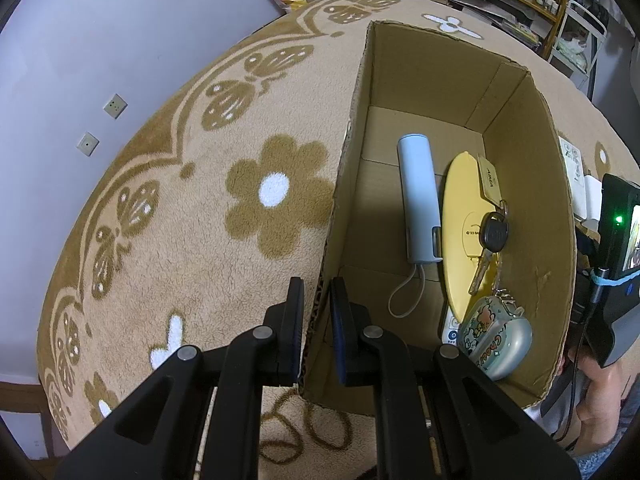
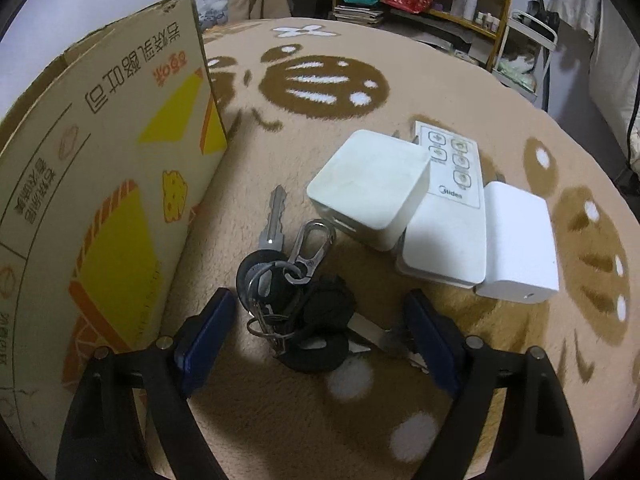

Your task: Organize rigid objects

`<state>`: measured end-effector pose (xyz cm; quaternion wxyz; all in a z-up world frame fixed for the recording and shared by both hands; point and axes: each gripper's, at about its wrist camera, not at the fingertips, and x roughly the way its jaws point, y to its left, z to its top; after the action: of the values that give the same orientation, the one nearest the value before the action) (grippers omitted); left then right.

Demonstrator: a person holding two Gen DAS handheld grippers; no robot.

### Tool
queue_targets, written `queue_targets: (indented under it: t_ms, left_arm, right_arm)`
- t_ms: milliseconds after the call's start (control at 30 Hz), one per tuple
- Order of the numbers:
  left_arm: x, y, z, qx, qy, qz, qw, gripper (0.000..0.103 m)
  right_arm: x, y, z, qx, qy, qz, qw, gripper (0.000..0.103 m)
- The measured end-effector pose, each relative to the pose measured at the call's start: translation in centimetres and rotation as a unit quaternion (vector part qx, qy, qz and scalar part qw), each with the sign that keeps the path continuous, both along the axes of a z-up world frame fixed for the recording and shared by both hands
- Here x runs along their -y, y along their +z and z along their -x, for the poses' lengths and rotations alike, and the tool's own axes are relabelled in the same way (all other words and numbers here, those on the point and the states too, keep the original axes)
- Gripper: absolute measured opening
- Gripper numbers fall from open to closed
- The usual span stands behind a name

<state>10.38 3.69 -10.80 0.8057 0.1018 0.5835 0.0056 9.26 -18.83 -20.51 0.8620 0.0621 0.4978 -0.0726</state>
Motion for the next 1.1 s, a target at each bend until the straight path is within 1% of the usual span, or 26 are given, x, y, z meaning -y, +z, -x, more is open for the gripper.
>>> queue_targets:
  t_ms: [33,100,133,233,267,300,333,367,400,467,600,700,800,900,933,1033,1100]
  left_arm:
    - [0.0,0.0,0.0,0.000,0.000,0.000,1.0000,0.012]
    - [0.0,0.0,0.0,0.000,0.000,0.000,1.0000,0.012]
    - [0.0,0.0,0.0,0.000,0.000,0.000,1.0000,0.012]
    - [0.0,0.0,0.0,0.000,-0.002,-0.004,1.0000,0.012]
    - [0.1,0.0,0.0,0.000,-0.003,-0.005,1.0000,0.012]
    - [0.1,0.0,0.0,0.000,-0.004,-0.005,1.0000,0.012]
    - [0.1,0.0,0.0,0.000,-0.003,-0.005,1.0000,0.012]
    - [0.1,0.0,0.0,0.000,-0.003,-0.005,1.0000,0.012]
    - [0.1,0.0,0.0,0.000,-0.002,-0.004,1.0000,0.012]
    - [0.1,0.0,0.0,0.000,-0.002,-0.003,1.0000,0.012]
    - [0.1,0.0,0.0,0.000,-0.001,-0.001,1.0000,0.012]
    - [0.1,0.0,0.0,-0.001,0.000,0.001,1.0000,0.012]
    - [0.1,0.1,0.0,0.000,-0.001,0.001,1.0000,0.012]
    - [-0.1,0.1,-0.1,-0.001,-0.001,0.004,1.0000,0.012]
    - [-0.1,0.1,0.0,0.000,-0.001,0.003,1.0000,0.012]
    - [-0.1,0.1,0.0,0.000,-0.002,0.000,1.0000,0.012]
    - [0.0,0.1,-0.1,0.000,-0.002,0.000,1.0000,0.012]
  right_arm:
    - [0.1,0.1,0.1,-0.003,0.001,-0.002,1.000,0.089]
    - [0.3,0.2,0.0,-0.006,0.005,-0.004,1.000,0.083]
    - [0.4,0.3,0.1,-0.008,0.007,-0.004,1.000,0.081]
    - [0.4,0.5,0.1,-0.009,0.009,-0.006,1.000,0.069]
    - [0.3,0.7,0.1,-0.009,0.012,-0.007,1.000,0.057]
    - [0.1,0.9,0.1,-0.007,0.019,-0.006,1.000,0.042]
    - [-0.2,1.1,0.1,-0.009,0.030,0.003,1.000,0.039]
    - [-0.6,1.2,0.1,-0.012,0.037,0.014,0.999,0.038]
    - [-0.8,1.3,0.1,-0.012,0.043,0.020,0.999,0.032]
    - [-1.3,1.4,0.2,-0.011,0.053,0.030,0.998,0.031]
    - [-1.3,1.7,0.3,-0.010,0.057,0.026,0.998,0.030]
    - [-1.1,1.8,0.4,-0.010,0.052,0.017,0.998,0.030]
    - [-0.8,1.9,0.2,-0.023,0.037,0.014,0.999,0.029]
    - [0.0,2.2,-0.1,-0.032,0.003,-0.009,0.999,0.029]
    - [0.1,2.3,0.0,-0.030,0.000,-0.020,0.999,0.029]
    - [0.2,2.7,0.3,-0.025,0.005,-0.024,0.999,0.028]
    - [0.5,2.9,0.5,-0.022,0.003,-0.038,0.999,0.029]
